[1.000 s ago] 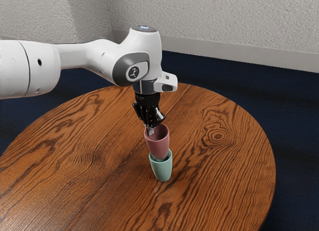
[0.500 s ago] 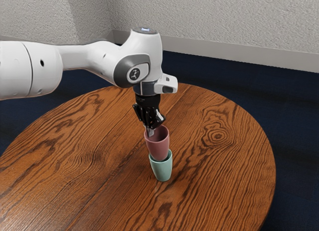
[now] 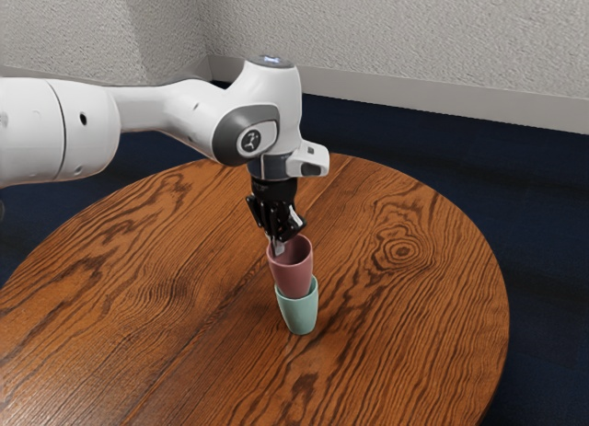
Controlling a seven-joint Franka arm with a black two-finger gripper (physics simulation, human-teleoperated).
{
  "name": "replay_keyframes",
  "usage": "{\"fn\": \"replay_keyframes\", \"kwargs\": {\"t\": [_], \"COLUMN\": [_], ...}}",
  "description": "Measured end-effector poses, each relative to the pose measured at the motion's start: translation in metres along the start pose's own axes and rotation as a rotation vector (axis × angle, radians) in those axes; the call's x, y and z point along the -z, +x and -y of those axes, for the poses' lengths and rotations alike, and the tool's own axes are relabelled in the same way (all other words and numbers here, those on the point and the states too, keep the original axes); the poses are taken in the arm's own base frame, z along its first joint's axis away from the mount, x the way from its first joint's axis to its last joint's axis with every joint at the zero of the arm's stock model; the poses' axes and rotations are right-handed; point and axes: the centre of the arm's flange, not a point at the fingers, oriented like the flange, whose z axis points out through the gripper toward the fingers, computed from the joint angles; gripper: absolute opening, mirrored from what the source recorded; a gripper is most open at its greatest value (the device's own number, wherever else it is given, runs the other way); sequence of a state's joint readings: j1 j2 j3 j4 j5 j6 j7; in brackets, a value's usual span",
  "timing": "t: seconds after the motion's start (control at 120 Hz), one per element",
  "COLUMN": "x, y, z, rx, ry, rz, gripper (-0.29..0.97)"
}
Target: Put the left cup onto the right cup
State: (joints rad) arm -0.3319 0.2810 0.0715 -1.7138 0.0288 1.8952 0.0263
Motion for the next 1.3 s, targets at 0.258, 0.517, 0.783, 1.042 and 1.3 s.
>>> {"fn": "replay_keyframes", "kwargs": {"t": [0.258,0.517,0.783,1.042,1.3], "x": [0.001,0.004,0.01,0.028,0.056], "y": [0.002,0.005,0.004,0.003,-0.006], "z": [0.0,0.0,-0.001,0.001,0.003], "rx": [-0.005,-0.021,-0.034,-0.037,-0.038], "ry": [-0.003,-0.004,-0.005,-0.007,-0.011], "rz": [-0.02,-0.046,-0.061,-0.088,-0.108], "gripper": [0.15,0.52,0.63,0.67,0.68]}}
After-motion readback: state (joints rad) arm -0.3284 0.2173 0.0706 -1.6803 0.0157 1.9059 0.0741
